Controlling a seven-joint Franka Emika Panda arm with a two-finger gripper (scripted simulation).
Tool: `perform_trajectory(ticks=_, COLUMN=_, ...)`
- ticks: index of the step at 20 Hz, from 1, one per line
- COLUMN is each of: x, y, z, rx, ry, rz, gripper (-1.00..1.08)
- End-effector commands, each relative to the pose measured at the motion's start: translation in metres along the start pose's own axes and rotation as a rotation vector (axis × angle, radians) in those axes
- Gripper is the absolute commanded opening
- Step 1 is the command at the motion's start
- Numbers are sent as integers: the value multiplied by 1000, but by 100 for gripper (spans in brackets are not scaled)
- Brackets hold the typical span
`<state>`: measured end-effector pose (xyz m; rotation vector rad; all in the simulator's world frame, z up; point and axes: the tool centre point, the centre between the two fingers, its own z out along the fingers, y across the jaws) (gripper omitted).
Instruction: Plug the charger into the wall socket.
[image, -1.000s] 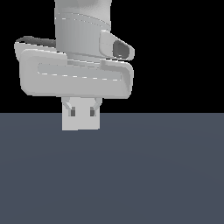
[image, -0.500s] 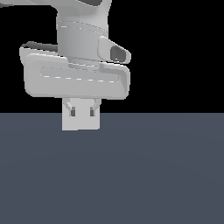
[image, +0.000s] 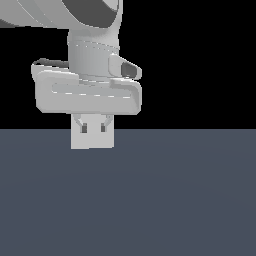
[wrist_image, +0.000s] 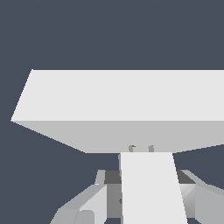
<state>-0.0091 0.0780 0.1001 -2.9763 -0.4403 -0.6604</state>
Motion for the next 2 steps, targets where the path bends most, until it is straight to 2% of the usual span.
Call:
perform_trajectory(ticks=1, x=3, y=0, z=1, rx=0, ry=1, rz=0, gripper=-100)
perform_trajectory(ticks=2, x=4, y=0, z=1, rx=0, ry=1, rz=0, gripper=-100)
